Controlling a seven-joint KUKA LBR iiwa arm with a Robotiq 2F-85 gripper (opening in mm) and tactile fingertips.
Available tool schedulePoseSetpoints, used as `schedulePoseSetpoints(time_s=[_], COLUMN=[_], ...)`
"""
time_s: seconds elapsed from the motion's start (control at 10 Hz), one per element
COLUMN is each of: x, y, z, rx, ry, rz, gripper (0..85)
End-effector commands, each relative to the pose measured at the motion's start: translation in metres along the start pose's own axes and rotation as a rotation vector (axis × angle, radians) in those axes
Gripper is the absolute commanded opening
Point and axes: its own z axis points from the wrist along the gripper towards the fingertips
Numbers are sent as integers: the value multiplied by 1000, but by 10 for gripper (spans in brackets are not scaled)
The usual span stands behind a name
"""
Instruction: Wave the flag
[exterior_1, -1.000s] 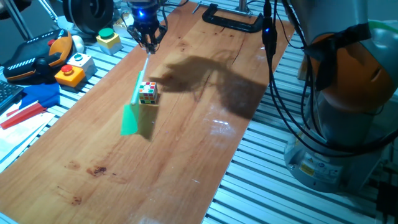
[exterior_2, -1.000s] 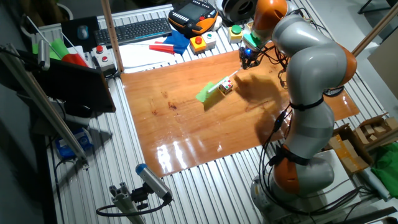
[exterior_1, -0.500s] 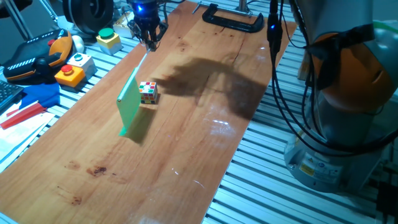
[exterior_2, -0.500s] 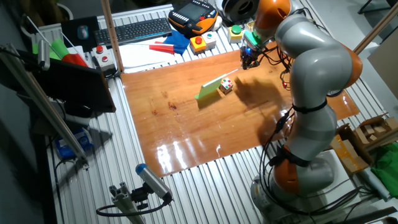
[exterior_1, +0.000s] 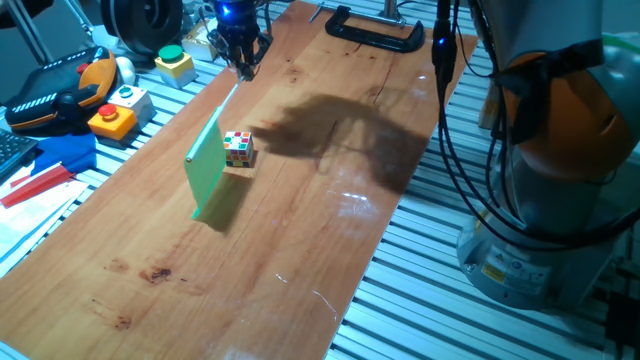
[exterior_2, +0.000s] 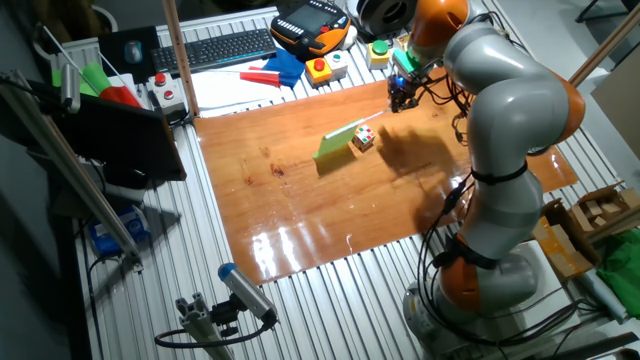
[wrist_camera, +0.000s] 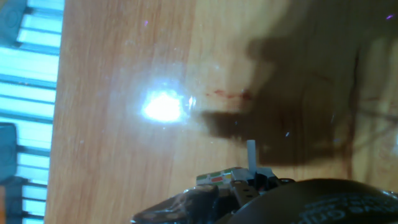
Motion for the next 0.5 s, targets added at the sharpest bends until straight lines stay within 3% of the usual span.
schedulePoseSetpoints(time_s=[0.0,0.4], x=[0,1], y=[-3,-7], z=[-2,-5], rx=[2,1], ry=[-3,-14], rz=[-7,-46], gripper=[7,7])
